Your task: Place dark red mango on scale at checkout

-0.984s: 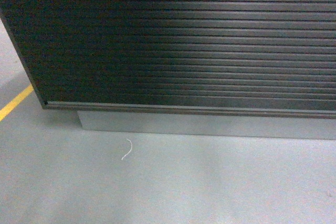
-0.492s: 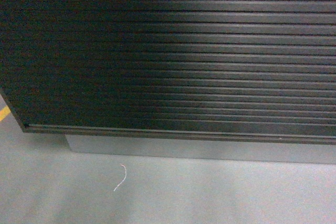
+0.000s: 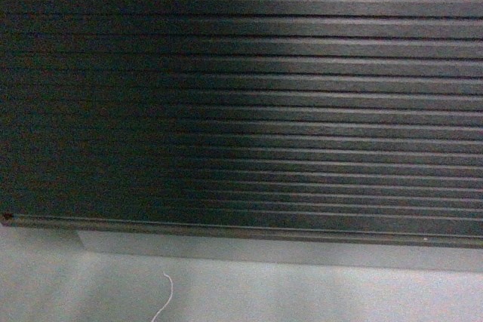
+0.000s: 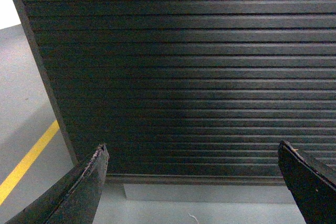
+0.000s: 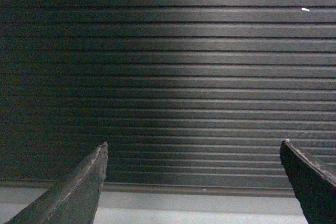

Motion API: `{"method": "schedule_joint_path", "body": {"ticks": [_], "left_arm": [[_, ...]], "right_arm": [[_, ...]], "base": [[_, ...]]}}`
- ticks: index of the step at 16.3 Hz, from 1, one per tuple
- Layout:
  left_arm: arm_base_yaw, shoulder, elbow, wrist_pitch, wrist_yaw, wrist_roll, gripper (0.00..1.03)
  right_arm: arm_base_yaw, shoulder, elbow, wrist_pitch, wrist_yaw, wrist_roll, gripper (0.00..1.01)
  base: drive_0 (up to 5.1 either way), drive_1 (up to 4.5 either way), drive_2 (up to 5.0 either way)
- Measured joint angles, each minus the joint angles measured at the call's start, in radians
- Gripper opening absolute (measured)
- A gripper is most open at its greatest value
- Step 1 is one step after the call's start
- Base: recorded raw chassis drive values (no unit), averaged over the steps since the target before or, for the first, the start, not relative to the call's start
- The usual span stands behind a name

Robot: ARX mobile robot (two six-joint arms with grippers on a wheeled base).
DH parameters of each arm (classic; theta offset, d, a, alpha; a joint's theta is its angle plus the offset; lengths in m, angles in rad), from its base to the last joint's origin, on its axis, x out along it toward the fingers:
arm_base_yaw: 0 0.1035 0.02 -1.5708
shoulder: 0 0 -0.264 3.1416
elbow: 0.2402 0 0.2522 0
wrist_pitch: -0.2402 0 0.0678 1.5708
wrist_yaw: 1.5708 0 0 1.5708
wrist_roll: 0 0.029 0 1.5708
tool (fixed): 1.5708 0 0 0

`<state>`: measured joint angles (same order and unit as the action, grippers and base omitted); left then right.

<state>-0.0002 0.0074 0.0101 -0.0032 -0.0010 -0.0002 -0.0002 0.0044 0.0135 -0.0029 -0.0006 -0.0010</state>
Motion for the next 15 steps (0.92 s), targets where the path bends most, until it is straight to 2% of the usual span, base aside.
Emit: {"method": "schedule_joint_path", "body": {"ticks": [15], "left_arm": [[0.0, 0.0, 0.0, 0.0, 0.0, 0.0, 0.98]], "right_arm": [[0.0, 0.0, 0.0, -0.001, 0.0, 0.0, 0.98]], "base": [[0.0, 3.17, -3.2]]}}
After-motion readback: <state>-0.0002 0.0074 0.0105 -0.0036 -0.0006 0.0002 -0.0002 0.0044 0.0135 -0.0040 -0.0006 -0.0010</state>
